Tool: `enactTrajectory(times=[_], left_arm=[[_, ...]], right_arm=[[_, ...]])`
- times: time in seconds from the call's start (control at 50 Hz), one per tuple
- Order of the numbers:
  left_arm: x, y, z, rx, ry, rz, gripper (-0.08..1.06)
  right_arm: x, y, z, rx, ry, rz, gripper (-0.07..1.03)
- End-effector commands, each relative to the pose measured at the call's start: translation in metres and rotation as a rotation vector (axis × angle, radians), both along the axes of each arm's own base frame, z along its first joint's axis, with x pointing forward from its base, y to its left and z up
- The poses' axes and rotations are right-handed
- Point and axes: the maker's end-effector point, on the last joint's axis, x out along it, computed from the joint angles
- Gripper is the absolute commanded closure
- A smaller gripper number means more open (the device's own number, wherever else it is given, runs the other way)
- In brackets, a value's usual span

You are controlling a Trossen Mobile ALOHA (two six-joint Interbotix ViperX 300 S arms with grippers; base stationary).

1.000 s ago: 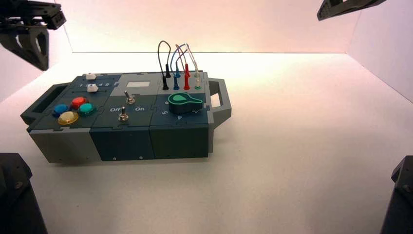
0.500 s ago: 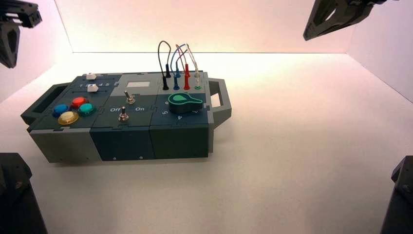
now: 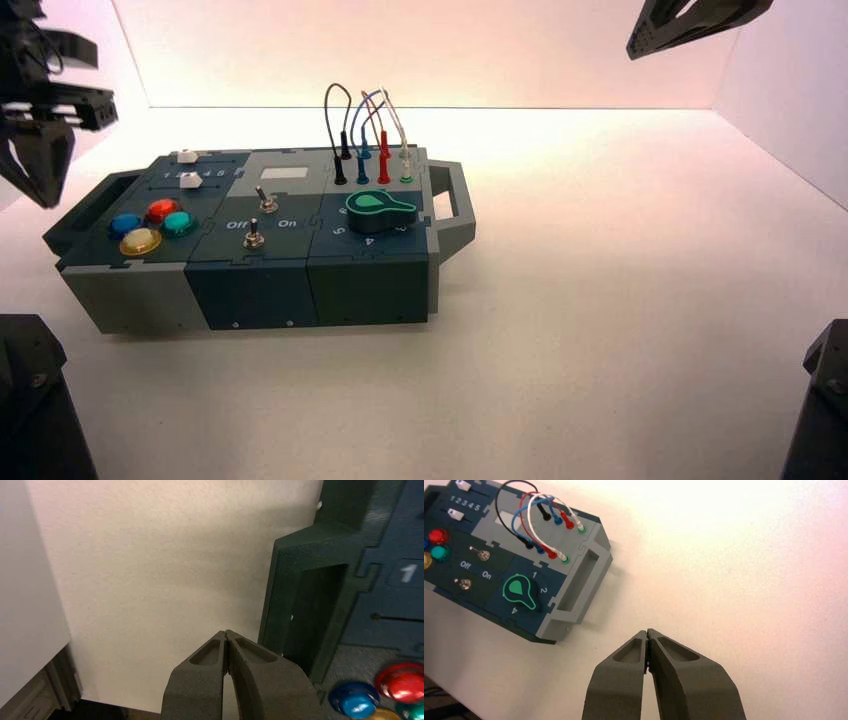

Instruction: Push the yellow button with the right gripper.

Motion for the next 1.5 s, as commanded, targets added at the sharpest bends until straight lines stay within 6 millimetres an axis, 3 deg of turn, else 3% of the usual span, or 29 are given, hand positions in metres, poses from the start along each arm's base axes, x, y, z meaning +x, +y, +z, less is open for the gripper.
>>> enactTrajectory(times=[0.02,0.8,1.14,1.16,1.5], left_arm=[[0.008,0.001,0.003,0.007,-0.029,-0.002,1.00],[0.027,-0.062,-0.022,-0.015,0.031,-0.196,1.01],[0.042,-0.115,-0.032,-0.016,0.048,-0.304,1.00],[0.045,-0.133,-0.033,-0.016,0.043,-0.337,1.00],[0.047,-0.180,-0.031,-0.035,0.043,-0.419,1.00]], right_arm=[[0.005,0.003,0.010,0.015,-0.028,0.002,0.98],[-0.003,0.004,0.003,-0.009,0.030,0.019,0.98],[-0.017,0.013,0.002,-0.014,0.082,0.072,0.98],[-0.020,0.012,0.001,-0.019,0.092,0.072,0.98],[-0.028,0.010,0.008,-0.005,0.095,0.076,0.98]])
